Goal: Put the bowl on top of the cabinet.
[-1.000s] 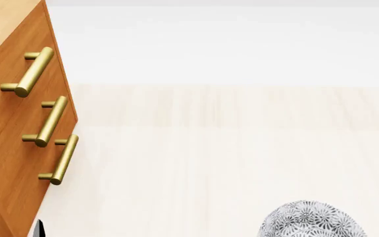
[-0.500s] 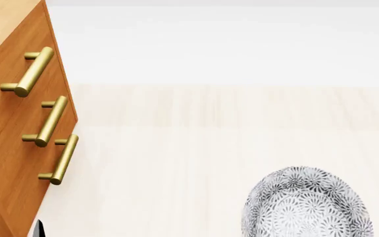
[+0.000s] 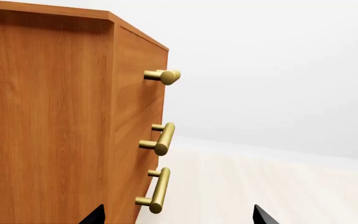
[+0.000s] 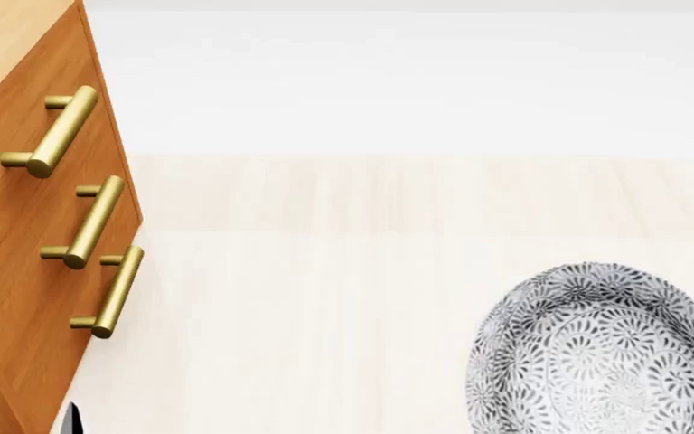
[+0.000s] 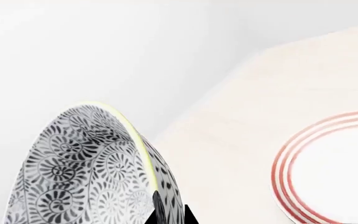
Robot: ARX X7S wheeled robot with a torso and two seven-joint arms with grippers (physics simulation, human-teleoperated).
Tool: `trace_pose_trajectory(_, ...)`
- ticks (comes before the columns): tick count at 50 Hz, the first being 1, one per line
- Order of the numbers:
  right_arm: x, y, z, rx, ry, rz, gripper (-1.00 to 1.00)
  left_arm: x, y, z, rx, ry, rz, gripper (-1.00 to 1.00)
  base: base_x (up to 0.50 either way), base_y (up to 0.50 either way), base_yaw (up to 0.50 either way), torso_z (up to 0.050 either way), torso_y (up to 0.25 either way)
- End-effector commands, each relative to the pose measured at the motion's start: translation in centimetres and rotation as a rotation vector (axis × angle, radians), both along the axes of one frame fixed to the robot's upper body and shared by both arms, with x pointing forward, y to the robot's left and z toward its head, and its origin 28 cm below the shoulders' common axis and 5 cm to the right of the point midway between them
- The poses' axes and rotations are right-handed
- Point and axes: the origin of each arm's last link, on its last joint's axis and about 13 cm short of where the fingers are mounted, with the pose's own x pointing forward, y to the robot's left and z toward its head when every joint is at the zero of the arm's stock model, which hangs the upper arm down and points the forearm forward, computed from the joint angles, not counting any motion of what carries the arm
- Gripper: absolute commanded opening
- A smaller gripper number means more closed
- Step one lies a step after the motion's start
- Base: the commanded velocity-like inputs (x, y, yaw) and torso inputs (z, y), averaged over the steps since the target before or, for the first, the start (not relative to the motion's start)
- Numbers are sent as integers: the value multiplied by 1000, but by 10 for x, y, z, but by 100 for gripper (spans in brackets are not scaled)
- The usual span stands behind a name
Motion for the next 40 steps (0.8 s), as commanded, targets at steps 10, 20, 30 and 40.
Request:
trace_pose_trajectory(10,-9,10,8,-351,-14,-165,-100,1,0,-1,1,5,-3,100,0,0,0,0,0)
trace_pose_trajectory(20,-10,14,7,-688,21,-189,-100,0,-1,0,1,1,-3,100,0,0,0,0,0)
trace_pose_trajectory(30,-14,20,5,-799,-23,-64,-100,1,-1,-1,4,4,-5,100,0,0,0,0,1)
trace_pose_trajectory(40,-22,17,8,-751,-70,151,-100,1,-2,-2,6,5,-6,100,0,0,0,0,0)
